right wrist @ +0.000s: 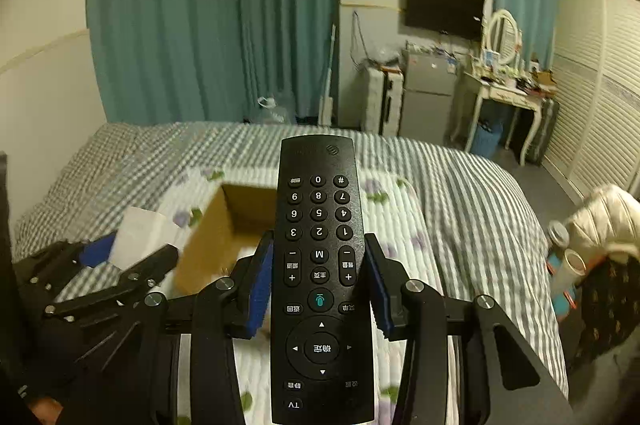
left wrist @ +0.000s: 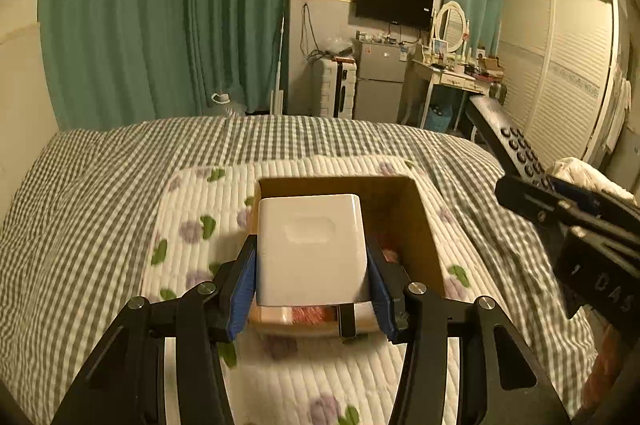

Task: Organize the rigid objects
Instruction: 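Grasp white charger with left tool and drop it in box while right tool drops remote in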

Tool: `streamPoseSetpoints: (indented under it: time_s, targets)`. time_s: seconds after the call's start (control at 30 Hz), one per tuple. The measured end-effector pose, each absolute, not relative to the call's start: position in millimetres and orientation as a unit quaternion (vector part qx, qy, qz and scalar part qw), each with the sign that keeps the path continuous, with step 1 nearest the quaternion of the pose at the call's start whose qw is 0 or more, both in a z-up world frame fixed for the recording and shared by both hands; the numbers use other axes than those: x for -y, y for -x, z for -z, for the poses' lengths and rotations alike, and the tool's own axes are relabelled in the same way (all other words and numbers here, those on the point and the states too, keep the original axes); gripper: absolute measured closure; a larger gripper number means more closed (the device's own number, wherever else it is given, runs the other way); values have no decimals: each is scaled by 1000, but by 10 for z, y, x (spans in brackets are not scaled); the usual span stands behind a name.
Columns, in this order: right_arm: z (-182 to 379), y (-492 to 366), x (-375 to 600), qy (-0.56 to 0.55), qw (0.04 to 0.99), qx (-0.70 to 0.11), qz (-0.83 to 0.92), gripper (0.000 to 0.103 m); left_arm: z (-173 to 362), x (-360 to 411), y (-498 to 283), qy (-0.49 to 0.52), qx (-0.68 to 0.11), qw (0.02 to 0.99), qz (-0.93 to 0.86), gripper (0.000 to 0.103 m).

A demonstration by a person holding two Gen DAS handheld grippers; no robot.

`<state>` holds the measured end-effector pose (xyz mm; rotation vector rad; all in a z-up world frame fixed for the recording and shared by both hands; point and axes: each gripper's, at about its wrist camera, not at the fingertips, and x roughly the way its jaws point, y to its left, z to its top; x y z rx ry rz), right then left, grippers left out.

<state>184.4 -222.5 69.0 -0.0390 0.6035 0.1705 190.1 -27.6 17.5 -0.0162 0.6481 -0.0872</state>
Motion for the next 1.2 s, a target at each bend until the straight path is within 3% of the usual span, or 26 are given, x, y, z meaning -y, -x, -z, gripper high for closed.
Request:
streamPoseSetpoints:
  time_s: [0.3,0.7,0.77,0.83,0.9,1.2]
  targets:
    - [-299,-2535,2047,26,944,-313,-100,62,437,220,-2553,10,-366,929,41,52]
    - [491,-2991,2115,29,928,-356,-100,62,1087,428,-2742,-13,-409,911,56,52]
    - [515,-2993,2124,27,928,-358,-103,62,1082,461,-2732,-15,-412,909,56,49]
    - [517,-2982,2136,24,928,-358,-106,62,1015,475,-2691,-22,-396,917,43,26]
    - [504,-2967,2145,20,928,-356,-106,62,910,472,-2646,-30,-375,926,22,19]
    - [510,-2978,2174,0,925,-363,-112,62,588,231,-2639,-22,-356,934,-1,19]
